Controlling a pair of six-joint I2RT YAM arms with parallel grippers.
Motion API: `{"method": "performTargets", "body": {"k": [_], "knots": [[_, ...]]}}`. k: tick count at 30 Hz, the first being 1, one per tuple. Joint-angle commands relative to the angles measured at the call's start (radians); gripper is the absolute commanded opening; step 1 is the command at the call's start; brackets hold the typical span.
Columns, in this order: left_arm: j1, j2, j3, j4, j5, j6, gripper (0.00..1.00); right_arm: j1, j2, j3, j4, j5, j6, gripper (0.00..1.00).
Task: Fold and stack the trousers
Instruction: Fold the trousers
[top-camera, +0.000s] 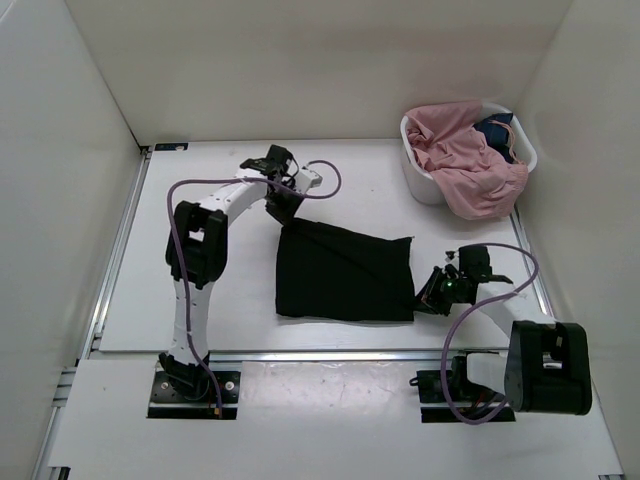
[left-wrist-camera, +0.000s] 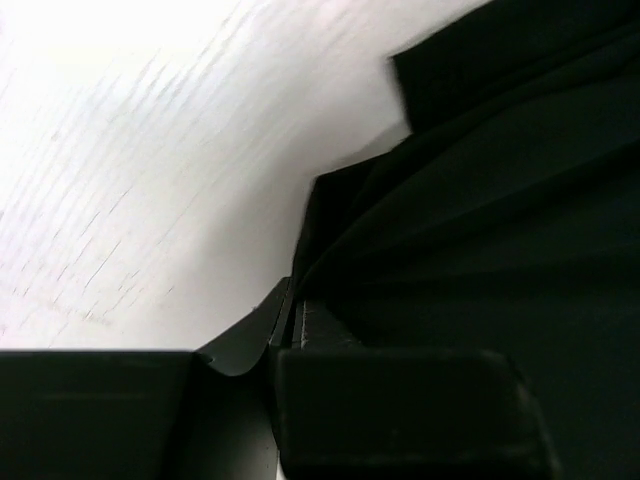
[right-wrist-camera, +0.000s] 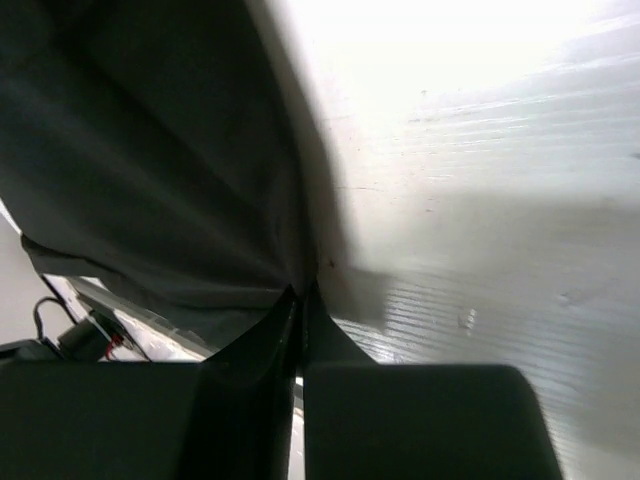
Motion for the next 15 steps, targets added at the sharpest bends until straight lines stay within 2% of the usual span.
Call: {"method": "performTargets", "body": {"k": [1,7,11,12,15], "knots": [[0.094,-0.038,0.04,0.019,-0.039,-0.053,0.14,-0.048,-0.071,-0.014,-0.039,-0.009,-0.046,0.0],[0.128,-0.013,0.027,-0.074,0.005,-0.029,0.14,-0.061,-0.105,-0.033,-0.062,-0.049,-0.055,0.0],[0.109,0.022,0.016,-0.112,0.053,-0.018,0.26,-0.061,-0.092,-0.033,-0.053,-0.058,-0.055,0.0],[0.109,0.022,0.016,-0.112,0.065,-0.018,0.33,-0.061,-0.092,-0.022,-0.053,-0.058,-0.055,0.0],[0.109,0.022,0.016,-0.122,0.087,-0.009,0.4,-0.061,-0.071,-0.01,-0.053,-0.07,-0.055,0.26]]}}
